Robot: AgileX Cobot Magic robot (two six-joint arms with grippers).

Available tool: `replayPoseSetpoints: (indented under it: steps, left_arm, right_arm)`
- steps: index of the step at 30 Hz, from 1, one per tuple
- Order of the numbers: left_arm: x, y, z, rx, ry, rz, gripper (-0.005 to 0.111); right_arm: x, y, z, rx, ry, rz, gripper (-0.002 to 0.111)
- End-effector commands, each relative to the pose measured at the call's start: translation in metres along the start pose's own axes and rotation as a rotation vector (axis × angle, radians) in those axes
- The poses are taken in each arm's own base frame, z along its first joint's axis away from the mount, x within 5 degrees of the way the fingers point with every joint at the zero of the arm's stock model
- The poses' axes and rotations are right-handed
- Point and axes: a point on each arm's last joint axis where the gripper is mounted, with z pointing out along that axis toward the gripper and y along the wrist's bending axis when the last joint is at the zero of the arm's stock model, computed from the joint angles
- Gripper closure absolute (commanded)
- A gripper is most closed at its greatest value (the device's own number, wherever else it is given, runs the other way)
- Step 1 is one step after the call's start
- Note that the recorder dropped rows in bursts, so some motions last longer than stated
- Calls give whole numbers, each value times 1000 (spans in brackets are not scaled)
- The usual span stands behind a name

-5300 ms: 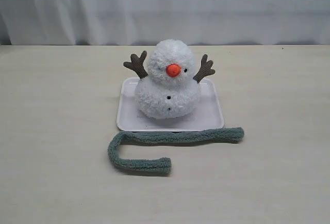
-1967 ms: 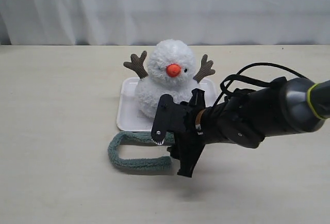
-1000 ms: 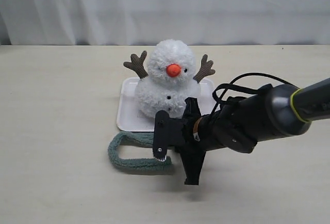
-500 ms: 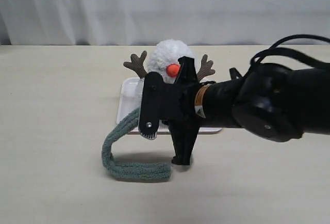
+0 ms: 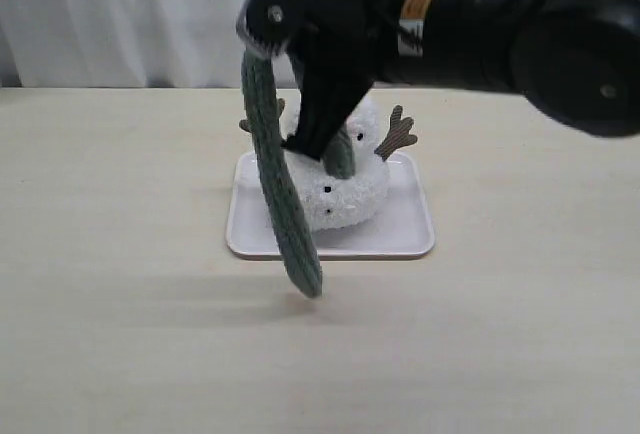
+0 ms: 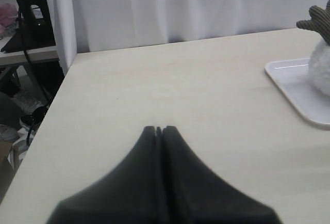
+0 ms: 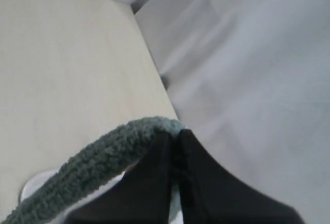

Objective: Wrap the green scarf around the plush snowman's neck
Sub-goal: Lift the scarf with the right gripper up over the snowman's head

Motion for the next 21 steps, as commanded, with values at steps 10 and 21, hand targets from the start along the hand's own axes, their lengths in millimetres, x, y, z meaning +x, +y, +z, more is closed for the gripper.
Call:
replayPoseSetpoints:
  steps: [10, 21]
  left_arm:
    - [0, 0, 0, -2, -9, 1, 107]
    - [0, 0, 0, -2, -9, 1, 107]
  right_arm:
    - [38, -49, 70, 64, 251, 204, 104]
    - [71, -66, 72, 164, 409, 170, 104]
